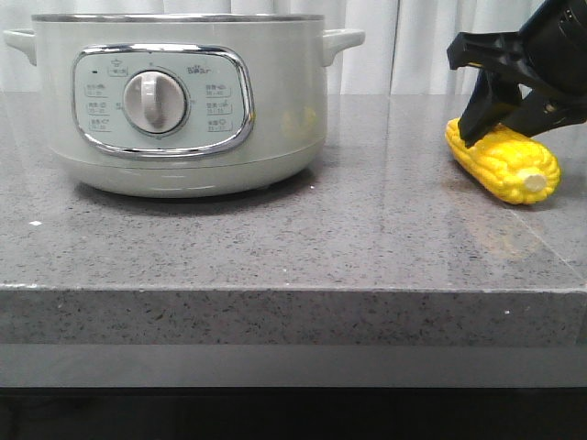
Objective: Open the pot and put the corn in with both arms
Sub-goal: 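Lift the corn with the right gripper and carry it over the pot, then lower the corn into the pot and open the right gripper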
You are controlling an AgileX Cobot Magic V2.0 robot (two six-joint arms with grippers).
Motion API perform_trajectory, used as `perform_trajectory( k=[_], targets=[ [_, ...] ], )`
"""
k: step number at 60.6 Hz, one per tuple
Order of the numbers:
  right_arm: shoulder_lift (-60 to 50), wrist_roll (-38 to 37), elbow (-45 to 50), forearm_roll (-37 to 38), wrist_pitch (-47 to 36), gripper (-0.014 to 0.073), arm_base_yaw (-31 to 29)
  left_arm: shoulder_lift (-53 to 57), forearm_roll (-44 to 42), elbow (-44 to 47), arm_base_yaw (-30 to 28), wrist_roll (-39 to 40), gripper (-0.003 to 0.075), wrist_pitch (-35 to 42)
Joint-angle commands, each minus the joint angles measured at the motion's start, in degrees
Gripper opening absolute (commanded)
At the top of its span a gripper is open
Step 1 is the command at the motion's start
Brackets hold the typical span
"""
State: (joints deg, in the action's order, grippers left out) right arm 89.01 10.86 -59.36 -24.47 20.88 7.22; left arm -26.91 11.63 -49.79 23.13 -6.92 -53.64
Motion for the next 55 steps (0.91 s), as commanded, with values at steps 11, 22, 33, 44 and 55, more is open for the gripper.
perform_trajectory(
  k=[11, 22, 33, 44, 55],
  targets=[
    [-7.66, 0.46, -11.82, -0.43, -1.07, 0.0139, 0.32, -0.16, 1.92, -2.10, 0.30, -0.16, 0.0136, 8.39],
    [-6.23, 3.69, -23.95, -0.43, 2.48, 0.0140, 6.04, -0.16, 1.92, -2.10, 0.30, -0.16, 0.0136, 8.39],
    [-0.81, 4.11, -33.40, -0.43, 2.29, 0.0140, 15.87, -0.16, 1.92, -2.10, 0.30, -0.16, 0.0136, 8.39],
    [6.95, 4.68, -39.21, -0.43, 2.40, 0.0140, 22.99, -0.16, 1.92, -2.10, 0.30, -0.16, 0.0136, 8.39],
    [12.91, 5.27, -41.23, -0.43, 2.79, 0.0146, 25.78, -0.16, 1.92, -2.10, 0.30, -0.16, 0.0136, 8.39]
  ],
)
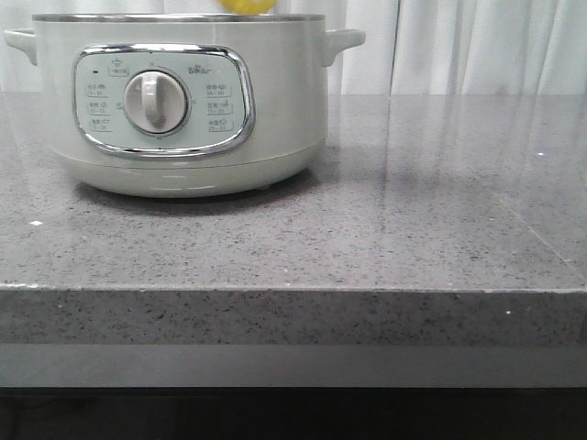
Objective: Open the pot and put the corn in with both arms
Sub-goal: 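Lower the corn into the pot and open the right gripper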
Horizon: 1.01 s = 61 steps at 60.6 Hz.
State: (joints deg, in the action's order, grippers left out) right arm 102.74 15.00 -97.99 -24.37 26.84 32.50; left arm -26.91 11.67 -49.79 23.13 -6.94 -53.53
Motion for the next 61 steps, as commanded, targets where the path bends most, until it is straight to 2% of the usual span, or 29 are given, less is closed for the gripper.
perform_trajectory(
  k=[1, 8, 14, 18, 36, 42, 53, 61],
  targets=[
    [-0.50, 1.30, -2.60, -0.54, -3.08, 0.0150, 0.50, -0.16, 1.88, -2.10, 0.30, -0.13, 0.0136, 8.29],
    [1.04, 1.44, -2.66, -0.54, -0.52, 0.0260, 0.43, -0.16, 1.88, -2.10, 0.30, -0.13, 0.0136, 8.29],
    [1.19, 1.44, -2.66, -0.54, 0.55, 0.0410, 0.43, -0.16, 1.88, -2.10, 0.30, -0.13, 0.0136, 8.29],
    [0.92, 1.44, -2.87, -0.48, 0.36, 0.0456, 0.43, -0.16, 1.88, -2.10, 0.30, -0.13, 0.0136, 8.29],
    [-2.65, 1.44, -4.59, 1.54, 2.18, 0.0465, 0.39, -0.16, 1.88, -2.10, 0.30, -0.13, 0.0136, 8.29],
    [-3.67, 1.44, -4.59, 1.59, 2.65, 0.0412, -0.13, -0.16, 1.88, -2.10, 0.30, -0.13, 0.0136, 8.29],
    [-5.23, 1.44, -4.59, 1.66, 3.24, 0.0121, -1.85, -0.16, 1.88, -2.10, 0.30, -0.13, 0.0136, 8.29],
    [-6.00, 1.44, -4.59, 1.70, 5.06, -0.0027, -4.53, -0.16, 1.88, -2.10, 0.30, -0.13, 0.0136, 8.29]
  ],
)
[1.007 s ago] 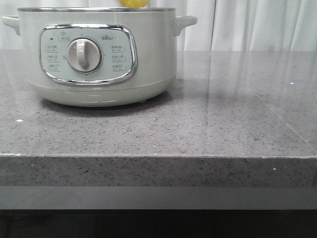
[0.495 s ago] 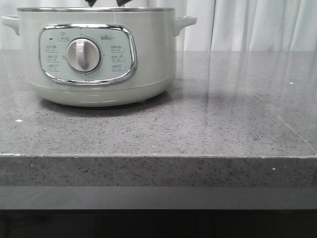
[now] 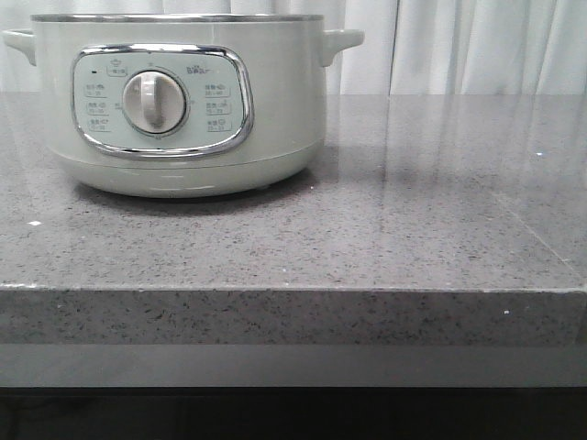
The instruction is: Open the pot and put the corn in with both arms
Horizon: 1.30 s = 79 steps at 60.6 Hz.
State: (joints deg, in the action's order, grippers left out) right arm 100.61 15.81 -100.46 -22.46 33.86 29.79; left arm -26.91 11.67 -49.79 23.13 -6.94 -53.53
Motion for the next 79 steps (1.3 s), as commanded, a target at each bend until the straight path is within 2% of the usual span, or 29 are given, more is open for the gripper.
perform_trajectory(
  k=[1, 5, 15, 28, 37, 58, 79],
  targets=[
    [-4.12, 0.62, -2.12, -0.20, -1.56, -0.0043, -2.44, -0.16, 1.88, -2.10, 0.30, -0.13, 0.0136, 8.29],
    [-4.84, 0.62, -2.12, -0.20, 0.01, -0.0074, -4.80, -0.16, 1.88, -2.10, 0.30, -0.13, 0.0136, 8.29],
    [-9.62, 0.62, 0.78, -0.20, 3.62, -0.0068, -12.88, -0.16, 1.88, -2.10, 0.30, -0.13, 0.0136, 8.29],
    [-21.96, 0.62, 16.22, 4.29, -1.29, -0.0068, -23.23, -0.16, 1.88, -2.10, 0.30, -0.13, 0.0136, 8.29],
    [-31.53, 0.62, 27.51, 6.78, -5.85, -0.0068, -27.89, -0.16, 1.88, -2.10, 0.30, -0.13, 0.0136, 8.29],
    [-56.63, 0.62, 54.61, 6.86, -16.77, -0.0068, -28.81, -0.16, 1.88, -2.10, 0.30, -0.13, 0.0136, 8.29],
    [-83.56, 0.62, 76.00, 6.86, -17.84, -0.0068, -28.81, -0.16, 1.88, -2.10, 0.30, -0.13, 0.0136, 8.29]
  ],
)
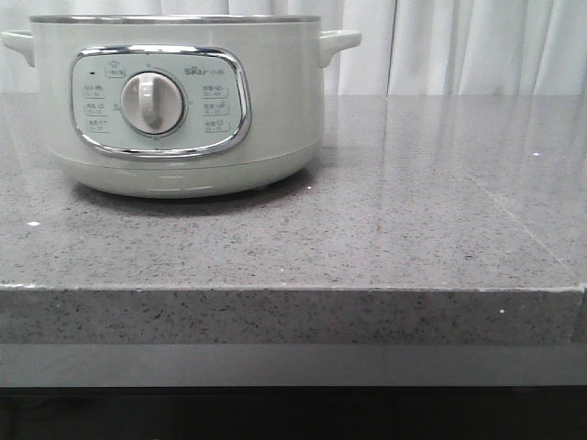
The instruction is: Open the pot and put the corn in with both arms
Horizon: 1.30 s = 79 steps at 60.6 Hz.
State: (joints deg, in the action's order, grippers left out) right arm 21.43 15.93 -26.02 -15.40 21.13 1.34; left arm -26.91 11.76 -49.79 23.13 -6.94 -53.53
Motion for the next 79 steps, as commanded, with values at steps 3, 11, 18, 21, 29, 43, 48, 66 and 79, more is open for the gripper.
perform_trajectory(
  k=[3, 11, 18, 21, 29, 43, 48, 66, 79],
  targets=[
    [-6.99, 0.50, 3.18, -0.20, -5.29, -0.0068, -0.36, -0.16, 1.79, -2.10, 0.30, -0.13, 0.0136, 8.29],
    [-10.94, 0.50, 5.24, -0.20, -6.21, -0.0068, -0.36, -0.16, 1.79, -2.10, 0.30, -0.13, 0.0136, 8.29],
    [-11.01, 0.50, 5.28, -0.20, -6.31, -0.0068, -0.36, -0.16, 1.79, -2.10, 0.30, -0.13, 0.0136, 8.29],
    [-11.01, 0.50, 5.28, -0.20, -6.31, -0.0068, -0.36, -0.16, 1.79, -2.10, 0.30, -0.13, 0.0136, 8.29],
    [-11.01, 0.50, 5.28, -0.20, -6.31, -0.0068, -0.36, -0.16, 1.90, -2.10, 0.30, -0.13, 0.0136, 8.29],
    [-11.01, 0.50, 5.28, -0.20, -6.31, -0.0068, -0.36, -5.48, 2.96, -5.70, 0.30, -0.27, 0.0136, 9.61],
    [-11.01, 0.50, 5.28, -0.20, -6.31, -0.0068, -0.36, -11.78, 2.96, -9.60, 0.30, -0.43, 0.0136, 8.22],
    [-11.01, 0.50, 5.28, -0.20, -6.08, -0.0068, -0.36, -36.77, 2.96, -32.57, 0.30, -0.78, 0.0136, 3.00],
    [-11.01, 0.50, 5.28, -0.20, -5.88, -0.0068, -0.36, -50.34, 2.96, -45.27, 0.30, -4.19, 0.0136, 2.10]
  ],
)
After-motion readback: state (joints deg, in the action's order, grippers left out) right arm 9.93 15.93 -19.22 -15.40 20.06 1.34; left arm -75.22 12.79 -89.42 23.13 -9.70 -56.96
